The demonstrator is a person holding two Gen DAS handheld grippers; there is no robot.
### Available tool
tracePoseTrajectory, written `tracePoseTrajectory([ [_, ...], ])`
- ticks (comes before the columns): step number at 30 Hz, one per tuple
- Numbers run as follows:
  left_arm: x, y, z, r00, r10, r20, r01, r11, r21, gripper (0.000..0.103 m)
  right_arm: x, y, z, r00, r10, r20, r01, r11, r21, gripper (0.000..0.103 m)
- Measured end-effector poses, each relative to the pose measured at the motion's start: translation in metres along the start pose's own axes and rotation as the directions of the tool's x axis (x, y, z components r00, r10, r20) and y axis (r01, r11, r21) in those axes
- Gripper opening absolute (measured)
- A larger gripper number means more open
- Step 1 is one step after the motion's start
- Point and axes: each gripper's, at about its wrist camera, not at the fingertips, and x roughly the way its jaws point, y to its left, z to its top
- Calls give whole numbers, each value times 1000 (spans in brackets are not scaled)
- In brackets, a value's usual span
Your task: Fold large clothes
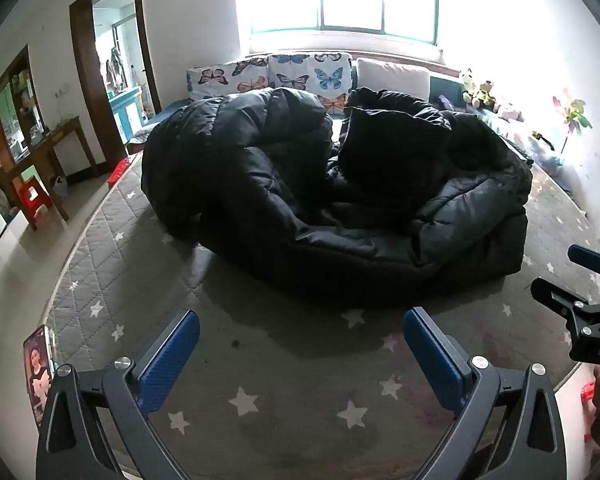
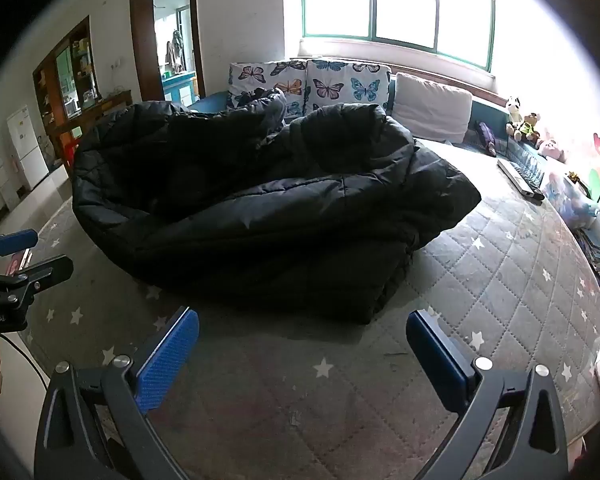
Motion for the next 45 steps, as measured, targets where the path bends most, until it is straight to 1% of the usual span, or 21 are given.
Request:
tracePoseTrajectory([
  [1,-4,-12,2,1000,19,8,-19,999,36,103,0,0,0,1000,-1,-1,1,1000,-1,103],
  [2,-1,-8,2,1000,-8,-7,8,1000,24,103,0,0,0,1000,-3,-2,3,1000,-3,103],
  [3,0,-4,-1,1000,-24,1,24,1000,9,103,0,0,0,1000,-3,-2,3,1000,-2,103],
  [4,0,-5,-1,1000,-14,6,14,1000,7,103,1,-1,-1,1000,-3,-1,3,1000,-1,103],
  [5,0,-1,0,1000,-26,1,26,1000,-4,103,1,0,-1,1000,-4,-2,4,1000,-1,103],
  [7,1,-2,1,1000,-21,-3,21,1000,-6,103,0,-1,-1,1000,-5,0,5,1000,-2,103],
  [10,0,-1,2,999,-38,-3,38,999,-9,103,1,-1,-2,1000,-6,-2,6,1000,-2,103],
  [17,4,2,5,999,-42,-13,42,999,-6,103,-1,-1,1,1000,-6,0,6,1000,-3,103],
  [26,2,0,3,999,-41,-8,41,999,4,103,-1,-2,5,1000,-6,10,6,1000,-9,103],
  [32,3,0,4,999,-49,-14,49,999,-7,103,0,-1,8,1000,-3,10,4,1000,-16,103],
  [45,7,-2,7,999,-41,-17,41,999,9,103,5,1,9,1000,3,8,-3,1000,-22,103],
])
